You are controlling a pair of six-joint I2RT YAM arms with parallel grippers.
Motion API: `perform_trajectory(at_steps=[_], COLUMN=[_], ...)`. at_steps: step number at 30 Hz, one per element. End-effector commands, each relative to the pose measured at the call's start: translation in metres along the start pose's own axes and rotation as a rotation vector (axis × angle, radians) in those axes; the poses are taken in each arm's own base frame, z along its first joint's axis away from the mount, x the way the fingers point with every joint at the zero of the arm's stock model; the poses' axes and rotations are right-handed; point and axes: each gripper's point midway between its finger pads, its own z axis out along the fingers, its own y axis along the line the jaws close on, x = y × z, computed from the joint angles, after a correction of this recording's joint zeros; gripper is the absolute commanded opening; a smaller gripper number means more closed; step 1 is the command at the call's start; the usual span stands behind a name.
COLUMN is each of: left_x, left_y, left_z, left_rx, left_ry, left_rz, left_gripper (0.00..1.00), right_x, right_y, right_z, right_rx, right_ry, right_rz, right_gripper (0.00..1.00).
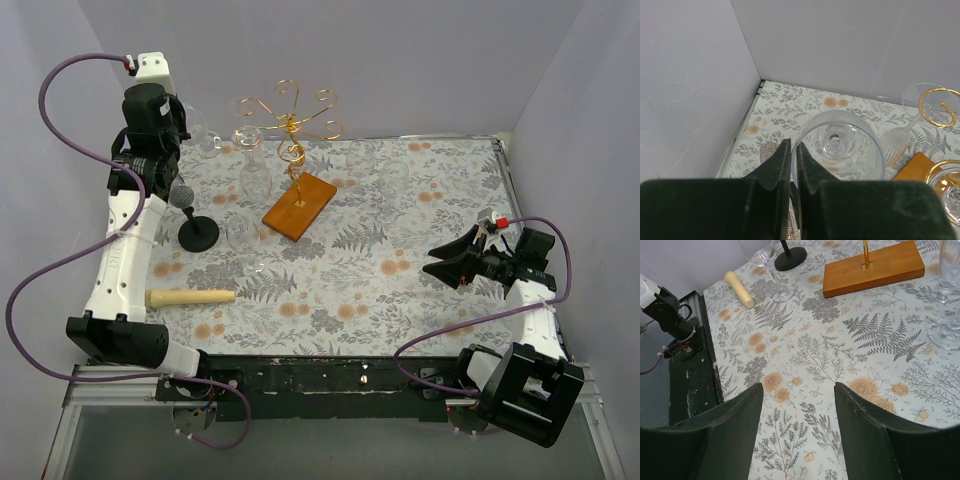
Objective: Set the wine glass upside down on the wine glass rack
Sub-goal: Turn the wine glass upside down at the wine rack.
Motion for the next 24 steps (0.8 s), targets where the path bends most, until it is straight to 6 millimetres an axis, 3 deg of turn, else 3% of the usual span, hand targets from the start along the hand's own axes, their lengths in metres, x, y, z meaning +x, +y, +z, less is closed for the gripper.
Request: perform_trajectory(at_steps=[1,14,24], left_x=[-0.051,-0.071,-0.074], left_y=[0.016,0.022,0.022], left_z=[-0.035,-0.070,-0.082], left_rx=[-0.015,0.027,0.059], left_ry=[-0.157,-0.224,-0.239], left_rz=[-0.065,-0.109,-0.120], left_gripper=[0.00,0.00,0.00], right_x=[-0.011,-0.007,-0.005], right_y=[-0.003,-0.005,-0.006], right_z=[-0.001,-0.002,-0.002], right_rx=[0.005,0.010,0.017], right_ry=[-0.005,-0.003,0.000], right_rz=[-0.051,-0.038,-0.040], right_gripper=[0.67,0.67,0.67])
